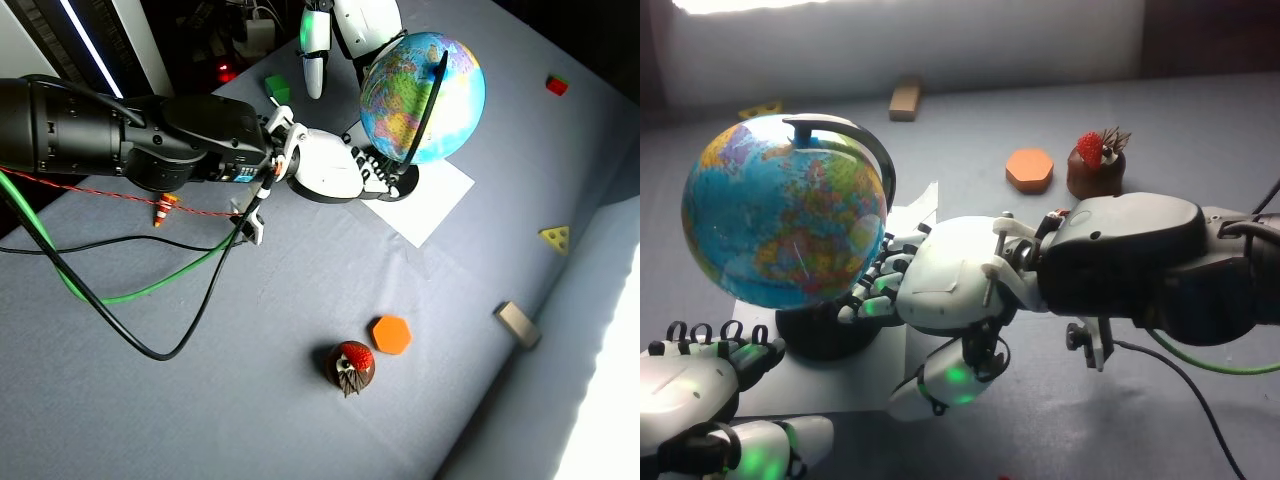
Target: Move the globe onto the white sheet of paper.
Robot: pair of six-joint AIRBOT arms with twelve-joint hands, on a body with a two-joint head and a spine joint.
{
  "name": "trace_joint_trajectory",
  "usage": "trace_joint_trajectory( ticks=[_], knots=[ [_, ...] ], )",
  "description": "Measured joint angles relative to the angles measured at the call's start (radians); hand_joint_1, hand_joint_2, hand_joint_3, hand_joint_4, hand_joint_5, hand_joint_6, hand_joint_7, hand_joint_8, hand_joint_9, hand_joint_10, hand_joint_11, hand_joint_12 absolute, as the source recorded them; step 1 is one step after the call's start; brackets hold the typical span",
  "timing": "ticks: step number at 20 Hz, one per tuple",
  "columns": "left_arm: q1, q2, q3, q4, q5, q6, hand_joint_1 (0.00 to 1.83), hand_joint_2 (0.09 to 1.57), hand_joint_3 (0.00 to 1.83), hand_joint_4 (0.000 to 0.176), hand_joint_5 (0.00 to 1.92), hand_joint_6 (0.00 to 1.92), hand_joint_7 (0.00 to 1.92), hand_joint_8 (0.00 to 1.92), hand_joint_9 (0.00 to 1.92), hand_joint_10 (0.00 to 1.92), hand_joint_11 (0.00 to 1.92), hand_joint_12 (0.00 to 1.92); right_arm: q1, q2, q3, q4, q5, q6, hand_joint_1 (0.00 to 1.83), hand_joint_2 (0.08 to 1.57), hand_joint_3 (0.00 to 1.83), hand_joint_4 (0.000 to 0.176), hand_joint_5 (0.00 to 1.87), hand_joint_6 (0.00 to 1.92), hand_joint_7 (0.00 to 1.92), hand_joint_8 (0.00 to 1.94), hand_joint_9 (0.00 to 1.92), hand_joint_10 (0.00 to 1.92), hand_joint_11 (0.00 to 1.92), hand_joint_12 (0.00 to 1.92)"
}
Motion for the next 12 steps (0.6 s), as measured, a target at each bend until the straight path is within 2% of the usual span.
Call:
trace_joint_trajectory(
  ticks=[8, 12],
  knots=[
    [-0.002, 0.0, -0.009, 0.008, -0.012, -0.022, 0.0, 1.19, 0.0, 0.0, 0.06, 0.0, 0.04, 0.0, 0.06, 0.0, 0.0, 0.11, 0.018, 0.1, -0.038, -0.004, -0.072, 0.033, 0.0, 1.15, 0.0, 0.0, 0.14, 0.0, 0.16, 0.0, 0.12, 0.0, 0.0, 0.13],
    [-0.014, 0.0, -0.041, -0.067, -0.025, -0.006, 0.0, 1.19, 0.0, 0.0, 0.06, 0.0, 0.04, 0.0, 0.06, 0.0, 0.0, 0.11, 0.009, 0.194, -0.105, -0.008, -0.127, 0.008, 0.0, 1.15, 0.0, 0.0, 0.14, 0.0, 0.16, 0.0, 0.12, 0.0, 0.0, 0.13]
  ],
)
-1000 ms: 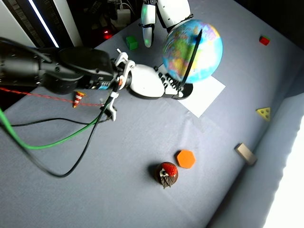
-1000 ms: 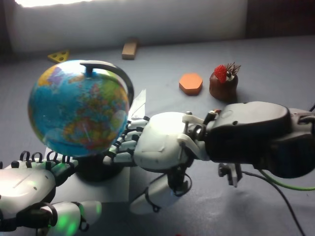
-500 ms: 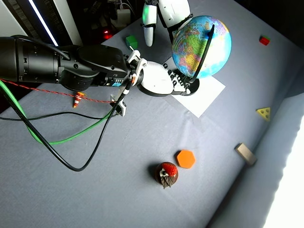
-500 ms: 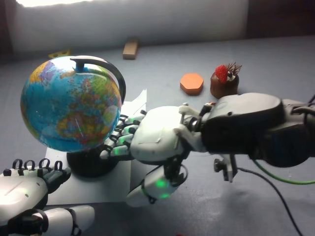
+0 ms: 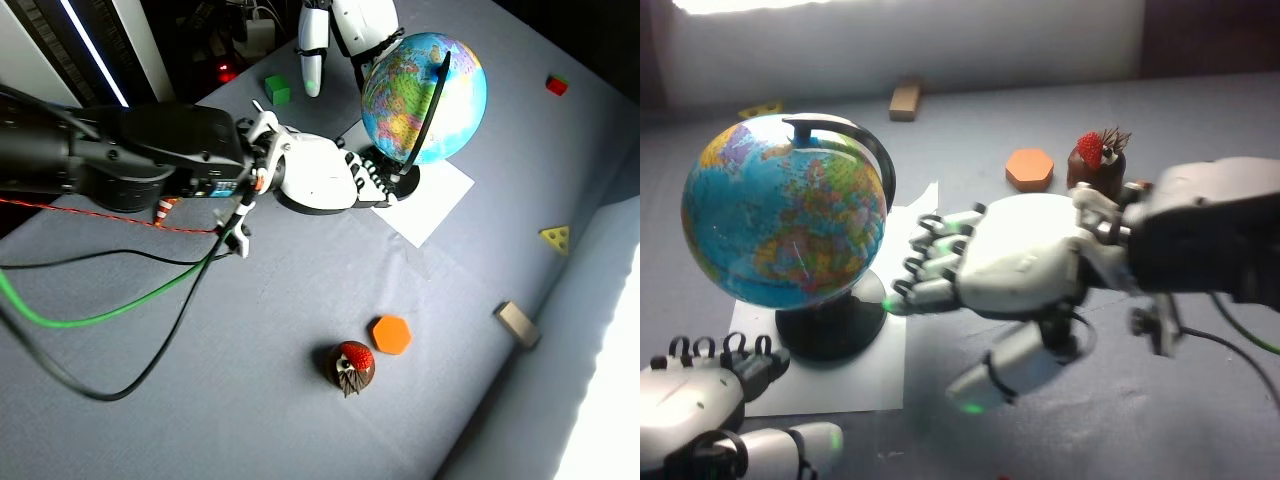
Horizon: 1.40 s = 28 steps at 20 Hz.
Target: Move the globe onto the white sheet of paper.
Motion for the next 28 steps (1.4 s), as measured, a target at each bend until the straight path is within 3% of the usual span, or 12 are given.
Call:
trace_joint_trajectory(
  ticks=[3, 4, 7, 9, 12, 14, 15, 19, 22, 23, 25, 28],
  knots=[
    [-0.043, 0.0, -0.039, -0.109, -0.006, 0.029, 0.0, 1.19, 0.0, 0.0, 0.06, 0.0, 0.04, 0.0, 0.06, 0.0, 0.0, 0.14, -0.018, 0.089, -0.052, -0.05, -0.042, 0.012, 0.0, 1.15, 0.0, 0.0, 0.14, 0.0, 0.15, 0.0, 0.11, 0.0, 0.0, 0.13],
    [-0.093, 0.0, -0.061, -0.201, -0.011, 0.078, 0.0, 1.19, 0.0, 0.0, 0.06, 0.0, 0.04, 0.0, 0.06, 0.0, 0.0, 0.14, -0.018, 0.138, -0.082, -0.058, -0.06, 0.034, 0.0, 1.15, 0.0, 0.0, 0.14, 0.0, 0.15, 0.0, 0.11, 0.0, 0.0, 0.13],
    [-0.276, -0.008, -0.102, -0.447, -0.053, 0.356, 0.0, 1.19, 0.0, 0.0, 0.06, 0.0, 0.04, 0.0, 0.06, 0.0, 0.0, 0.14, -0.018, 0.283, -0.166, -0.062, -0.069, 0.093, 0.0, 1.15, 0.0, 0.0, 0.14, 0.0, 0.15, 0.0, 0.11, 0.0, 0.0, 0.12],
    [-0.369, -0.039, -0.136, -0.537, -0.14, 0.398, 0.0, 1.19, 0.0, 0.0, 0.06, 0.0, 0.04, 0.0, 0.06, 0.0, 0.0, 0.14, 0.002, 0.378, -0.235, -0.094, -0.043, 0.142, 0.0, 1.15, 0.0, 0.0, 0.14, 0.0, 0.15, 0.0, 0.11, 0.0, 0.0, 0.12],
    [-0.51, -0.114, -0.163, -0.715, -0.275, 0.497, 0.0, 1.19, 0.0, 0.0, 0.07, 0.0, 0.04, 0.0, 0.06, 0.0, 0.0, 0.14, 0.031, 0.48, -0.33, -0.147, 0.039, 0.231, 0.0, 1.15, 0.0, 0.0, 0.14, 0.0, 0.15, 0.0, 0.12, 0.0, 0.0, 0.12],
    [-0.587, -0.159, -0.169, -0.811, -0.364, 0.546, 0.0, 1.19, 0.0, 0.0, 0.08, 0.01, 0.04, 0.0, 0.06, 0.0, 0.0, 0.14, 0.034, 0.506, -0.38, -0.14, 0.163, 0.235, 0.0, 1.15, 0.0, 0.0, 0.14, 0.0, 0.15, 0.0, 0.12, 0.0, 0.0, 0.12],
    [-0.655, -0.198, -0.169, -0.888, -0.437, 0.555, 0.0, 1.19, 0.0, 0.0, 0.08, 0.01, 0.04, 0.0, 0.06, 0.0, 0.0, 0.14, 0.032, 0.523, -0.418, -0.1, 0.297, 0.202, 0.0, 1.15, 0.0, 0.0, 0.14, 0.0, 0.16, 0.0, 0.12, 0.0, 0.0, 0.12],
    [-0.741, -0.223, -0.151, -0.959, -0.487, 0.62, 0.0, 1.19, 0.0, 0.0, 0.08, 0.01, 0.04, 0.0, 0.06, 0.0, 0.0, 0.13, 0.038, 0.536, -0.474, 0.067, 0.447, 0.097, 0.0, 1.15, 0.0, 0.0, 0.14, 0.0, 0.15, 0.0, 0.12, 0.0, 0.0, 0.12],
    [-0.786, -0.226, -0.132, -0.94, -0.491, 0.671, 0.0, 1.19, 0.0, 0.0, 0.08, 0.0, 0.05, 0.0, 0.06, 0.0, 0.0, 0.09, 0.075, 0.541, -0.541, 0.128, 0.552, 0.09, 0.0, 1.15, 0.0, 0.0, 0.19, 0.02, 0.2, 0.01, 0.15, 0.01, 0.0, 0.17],
    [-0.795, -0.226, -0.131, -0.937, -0.491, 0.681, 0.0, 1.2, 0.0, 0.0, 0.09, 0.01, 0.06, 0.01, 0.06, 0.0, 0.0, 0.08, 0.086, 0.543, -0.563, 0.161, 0.576, 0.083, 0.0, 1.15, 0.0, 0.0, 0.25, 0.03, 0.27, 0.02, 0.19, 0.02, 0.0, 0.29],
    [-0.801, -0.226, -0.131, -0.943, -0.49, 0.682, 0.0, 1.21, 0.0, 0.0, 0.29, 0.02, 0.27, 0.01, 0.22, 0.01, 0.0, 0.24, 0.091, 0.545, -0.595, 0.201, 0.584, 0.054, 0.0, 1.16, 0.0, 0.0, 0.47, 0.09, 0.57, 0.07, 0.45, 0.11, 0.0, 0.97],
    [-0.818, -0.23, -0.119, -0.944, -0.469, 0.716, 0.0, 1.23, 0.0, 0.0, 0.35, 0.02, 0.35, 0.01, 0.29, 0.02, 0.0, 0.36, 0.112, 0.545, -0.611, 0.315, 0.588, -0.022, 0.0, 1.16, 0.0, 0.0, 0.55, 0.13, 0.65, 0.07, 0.54, 0.17, 0.0, 1.19]
  ],
)
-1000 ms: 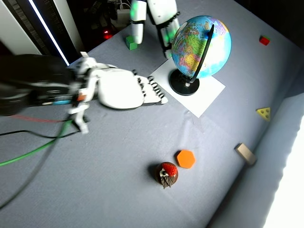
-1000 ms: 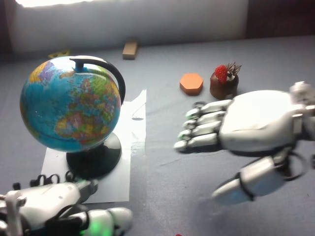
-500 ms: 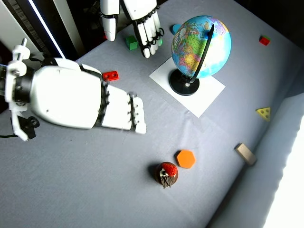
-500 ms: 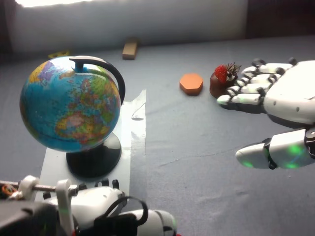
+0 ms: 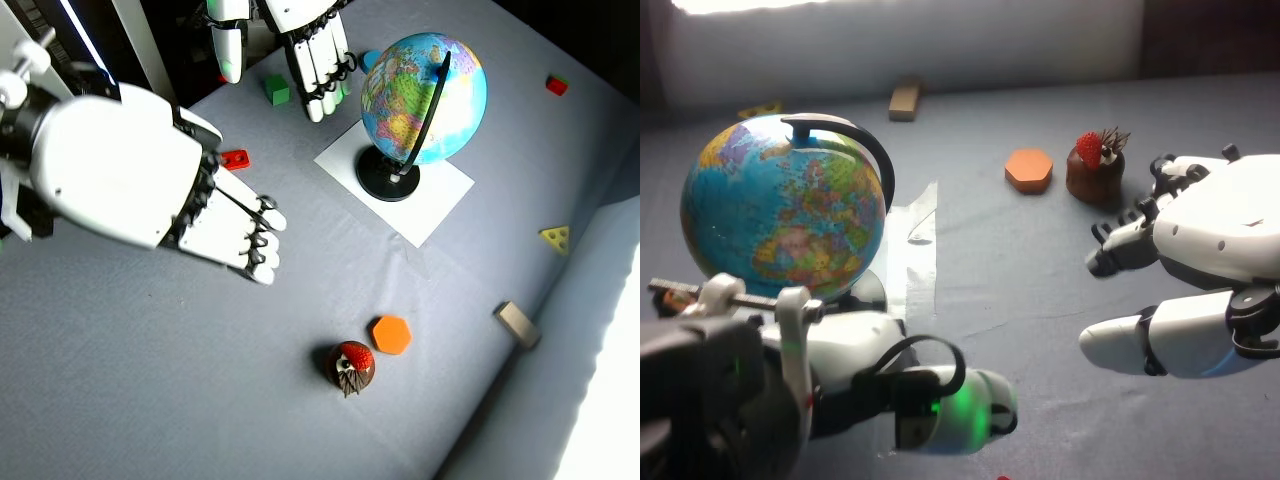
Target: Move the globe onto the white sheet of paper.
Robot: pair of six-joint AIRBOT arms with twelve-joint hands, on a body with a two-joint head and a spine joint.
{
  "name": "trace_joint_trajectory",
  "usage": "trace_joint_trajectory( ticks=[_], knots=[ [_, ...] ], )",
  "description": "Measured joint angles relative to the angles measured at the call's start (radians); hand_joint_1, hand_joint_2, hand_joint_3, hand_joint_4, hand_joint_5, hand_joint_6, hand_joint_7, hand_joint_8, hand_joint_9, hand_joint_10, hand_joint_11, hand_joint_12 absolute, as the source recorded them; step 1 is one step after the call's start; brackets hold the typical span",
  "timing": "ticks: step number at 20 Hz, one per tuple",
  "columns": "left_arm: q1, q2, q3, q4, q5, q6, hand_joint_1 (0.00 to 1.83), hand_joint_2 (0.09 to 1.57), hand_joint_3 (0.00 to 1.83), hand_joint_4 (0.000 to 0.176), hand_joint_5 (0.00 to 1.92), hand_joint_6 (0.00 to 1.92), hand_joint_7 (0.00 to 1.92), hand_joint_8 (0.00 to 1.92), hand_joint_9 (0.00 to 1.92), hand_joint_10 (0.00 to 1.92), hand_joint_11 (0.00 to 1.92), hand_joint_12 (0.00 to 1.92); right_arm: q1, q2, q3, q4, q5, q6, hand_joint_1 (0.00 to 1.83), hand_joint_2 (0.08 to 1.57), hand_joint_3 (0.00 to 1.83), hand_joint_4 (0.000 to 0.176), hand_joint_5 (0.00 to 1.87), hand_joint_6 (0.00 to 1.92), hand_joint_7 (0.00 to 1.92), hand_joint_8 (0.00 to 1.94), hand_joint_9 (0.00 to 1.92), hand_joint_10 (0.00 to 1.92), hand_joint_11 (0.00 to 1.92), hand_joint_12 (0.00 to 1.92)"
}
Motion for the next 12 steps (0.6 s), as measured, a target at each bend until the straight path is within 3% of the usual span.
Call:
trace_joint_trajectory(
  ticks=[1, 2, 3, 5, 6, 7, 8, 9, 10, 11, 12],
  knots=[
    [-0.003, 0.0, 0.001, 0.001, 0.006, 0.005, 0.0, 1.23, 0.0, 0.0, 0.4, 0.02, 0.4, 0.01, 0.34, 0.02, 0.0, 0.5, 0.01, 0.0, -0.004, 0.047, 0.005, -0.032, 0.0, 1.17, 0.0, 0.0, 0.59, 0.22, 0.71, 0.06, 0.54, 0.39, 0.0, 1.34],
    [-0.003, 0.0, 0.002, 0.006, 0.013, 0.006, 0.0, 1.27, 0.0, 0.0, 0.57, 0.05, 0.64, 0.04, 0.58, 0.12, 0.1, 1.02, 0.02, 0.0, -0.008, 0.09, 0.011, -0.08, 0.04, 1.22, 0.01, 0.0, 0.64, 0.64, 0.84, 0.29, 0.56, 0.99, 0.16, 1.65],
    [-0.003, 0.0, 0.002, 0.007, 0.017, 0.007, 0.0, 1.29, 0.0, 0.0, 0.68, 0.04, 0.77, 0.02, 0.67, 0.25, 0.13, 1.34, 0.021, 0.0, -0.015, 0.105, 0.018, -0.107, 0.07, 1.24, 0.0, 0.0, 0.59, 1.0, 0.72, 0.82, 0.51, 1.39, 0.22, 1.84],
    [-0.011, 0.0, 0.002, -0.006, 0.023, 0.01, 0.0, 1.29, 0.0, 0.0, 0.69, 0.02, 0.78, 0.01, 0.64, 0.32, 0.12, 1.37, 0.022, 0.0, -0.028, 0.128, 0.027, -0.13, 0.07, 1.25, 0.0, 0.0, 0.57, 1.04, 0.68, 0.91, 0.5, 1.42, 0.22, 1.85],
    [-0.021, 0.0, 0.001, -0.003, 0.026, 0.01, 0.34, 1.36, 0.01, 0.0, 1.0, 0.64, 0.96, 1.05, 0.88, 1.38, 0.58, 1.81, 0.022, 0.001, -0.035, 0.129, 0.026, -0.132, 0.25, 1.38, 0.03, 0.0, 0.88, 1.58, 1.03, 1.61, 0.98, 1.89, 0.92, 1.92],
    [-0.029, 0.0, 0.001, 0.007, 0.026, 0.009, 0.34, 1.36, 0.01, 0.0, 1.0, 0.64, 0.96, 1.05, 0.88, 1.38, 0.58, 1.81, 0.023, 0.003, -0.039, 0.127, 0.018, -0.132, 0.25, 1.38, 0.03, 0.0, 0.88, 1.58, 1.03, 1.61, 0.98, 1.89, 0.92, 1.92],
    [-0.035, -0.003, 0.001, 0.016, 0.028, 0.011, 0.37, 1.37, 0.0, 0.0, 0.93, 0.87, 0.9, 1.27, 0.87, 1.52, 0.61, 1.87, 0.026, 0.004, -0.041, 0.132, 0.016, -0.13, 0.26, 1.39, 0.02, 0.0, 0.89, 1.64, 1.05, 1.68, 1.02, 1.92, 0.99, 1.92],
    [-0.041, -0.003, 0.001, 0.007, 0.027, 0.023, 0.37, 1.37, 0.0, 0.0, 0.93, 0.87, 0.9, 1.27, 0.87, 1.52, 0.61, 1.87, 0.027, 0.004, -0.041, 0.133, 0.013, -0.121, 0.26, 1.39, 0.02, 0.0, 0.89, 1.64, 1.05, 1.68, 1.02, 1.92, 0.99, 1.92],
    [-0.043, -0.004, 0.001, 0.002, 0.027, 0.025, 0.59, 1.39, 0.0, 0.0, 0.96, 1.29, 0.96, 1.64, 1.01, 1.84, 0.87, 1.91, 0.032, 0.006, -0.041, 0.132, 0.011, -0.106, 0.47, 1.45, 0.04, 0.0, 0.97, 1.86, 1.15, 1.89, 1.17, 1.92, 1.19, 1.92],
    [-0.045, -0.004, 0.001, 0.004, 0.026, 0.025, 0.69, 1.4, 0.0, 0.0, 0.96, 1.56, 0.99, 1.83, 1.09, 1.91, 0.99, 1.92, 0.035, 0.006, -0.041, 0.126, 0.004, -0.093, 0.6, 1.47, 0.04, 0.0, 1.01, 1.91, 1.19, 1.93, 1.23, 1.92, 1.27, 1.92],
    [-0.047, -0.004, 0.001, 0.008, 0.023, 0.029, 0.81, 1.42, 0.0, 0.0, 0.97, 1.8, 1.04, 1.92, 1.17, 1.92, 1.08, 1.92, 0.039, 0.006, -0.041, 0.126, 0.004, -0.076, 0.92, 0.89, 1.06, 0.0, 0.72, 1.92, 1.23, 1.94, 1.27, 1.92, 1.32, 1.92]
  ],
)
